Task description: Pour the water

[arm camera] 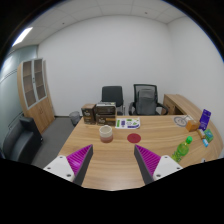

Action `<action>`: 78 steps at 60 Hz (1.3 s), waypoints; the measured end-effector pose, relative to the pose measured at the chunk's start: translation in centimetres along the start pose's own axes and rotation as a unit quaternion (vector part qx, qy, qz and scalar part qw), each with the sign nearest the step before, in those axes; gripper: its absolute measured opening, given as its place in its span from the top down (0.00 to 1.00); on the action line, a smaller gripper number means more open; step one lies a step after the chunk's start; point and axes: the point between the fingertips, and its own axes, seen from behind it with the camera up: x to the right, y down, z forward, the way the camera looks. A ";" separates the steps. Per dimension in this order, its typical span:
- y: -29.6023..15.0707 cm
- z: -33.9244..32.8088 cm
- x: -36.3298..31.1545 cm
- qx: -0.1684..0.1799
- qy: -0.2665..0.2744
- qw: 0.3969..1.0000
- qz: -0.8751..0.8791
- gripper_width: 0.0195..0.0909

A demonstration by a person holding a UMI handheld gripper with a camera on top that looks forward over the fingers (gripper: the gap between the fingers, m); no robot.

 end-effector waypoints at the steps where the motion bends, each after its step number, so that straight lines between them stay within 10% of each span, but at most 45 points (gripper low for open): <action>1: 0.1 0.0 0.0 0.000 -0.003 1.000 -0.001 0.07; 28: 12.0 0.4 20.2 -0.041 0.081 0.996 0.006 0.08; 55: 11.7 11.0 31.6 0.041 0.069 0.997 0.000 0.09; 78: 9.1 13.9 31.2 0.111 0.052 0.992 -0.013 0.59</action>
